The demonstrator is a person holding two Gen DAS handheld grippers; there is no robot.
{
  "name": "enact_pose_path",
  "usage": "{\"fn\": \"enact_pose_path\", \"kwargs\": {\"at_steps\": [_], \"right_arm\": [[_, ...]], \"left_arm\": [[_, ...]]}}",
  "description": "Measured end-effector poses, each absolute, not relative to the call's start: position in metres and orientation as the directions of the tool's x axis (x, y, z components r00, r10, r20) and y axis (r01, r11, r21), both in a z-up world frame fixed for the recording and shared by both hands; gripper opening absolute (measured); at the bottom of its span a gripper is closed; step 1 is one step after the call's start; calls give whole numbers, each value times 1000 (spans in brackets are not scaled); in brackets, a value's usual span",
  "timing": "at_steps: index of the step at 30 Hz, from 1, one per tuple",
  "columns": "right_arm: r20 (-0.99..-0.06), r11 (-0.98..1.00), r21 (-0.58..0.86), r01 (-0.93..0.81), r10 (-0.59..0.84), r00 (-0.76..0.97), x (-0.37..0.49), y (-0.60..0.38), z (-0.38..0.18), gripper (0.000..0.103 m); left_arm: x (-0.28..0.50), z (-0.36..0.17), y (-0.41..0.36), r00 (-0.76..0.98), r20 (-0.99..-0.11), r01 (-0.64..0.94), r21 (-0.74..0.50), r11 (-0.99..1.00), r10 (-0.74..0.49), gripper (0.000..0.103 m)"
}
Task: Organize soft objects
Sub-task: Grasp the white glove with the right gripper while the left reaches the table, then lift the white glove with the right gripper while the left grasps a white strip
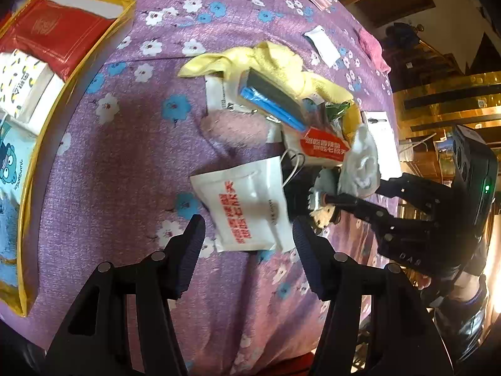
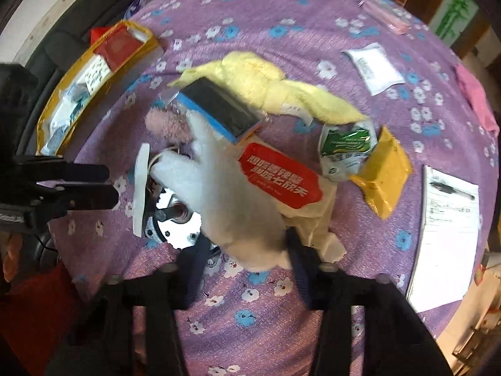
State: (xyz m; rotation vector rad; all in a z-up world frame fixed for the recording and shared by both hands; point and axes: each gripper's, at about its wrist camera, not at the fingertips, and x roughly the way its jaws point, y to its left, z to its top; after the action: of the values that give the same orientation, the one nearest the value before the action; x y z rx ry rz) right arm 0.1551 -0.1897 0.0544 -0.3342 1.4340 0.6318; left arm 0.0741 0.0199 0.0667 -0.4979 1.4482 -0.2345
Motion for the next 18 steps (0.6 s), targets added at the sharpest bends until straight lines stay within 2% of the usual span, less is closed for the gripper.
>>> {"fn": "enact_pose_path", "kwargs": {"at_steps": [2,7,13,14,15,16,18], "right_arm": [[-982,786,135,-604,187,24,154,-190,58,35],[-983,769,134,-625,182,13,141,-197,73,34],[-966,743,247,-622,241,-96,112,-203,81,34],[-959,741,273,-613,263,-109,106,-204,81,34],[-955,740,284,-609,275,-111,103,-204,82,34],[-953,739,290,-608,283,-111,98,-204,81,34],[-948,738,304,-602,296,-116,88,-203,79,34]], "left_arm": [[77,67,15,124,-891,-140,-452,881,-438,58],[85,61,-1,120,-900,-133,-432,892,-418,58],[85,39,-8,100,-936,-105,-347,932,-337,58],[81,38,-5,110,-932,-104,-356,929,-345,55],[78,38,-1,120,-929,-99,-362,927,-350,44],[74,39,4,134,-924,-90,-371,924,-358,42],[67,42,14,162,-907,-84,-406,910,-390,32]]}}
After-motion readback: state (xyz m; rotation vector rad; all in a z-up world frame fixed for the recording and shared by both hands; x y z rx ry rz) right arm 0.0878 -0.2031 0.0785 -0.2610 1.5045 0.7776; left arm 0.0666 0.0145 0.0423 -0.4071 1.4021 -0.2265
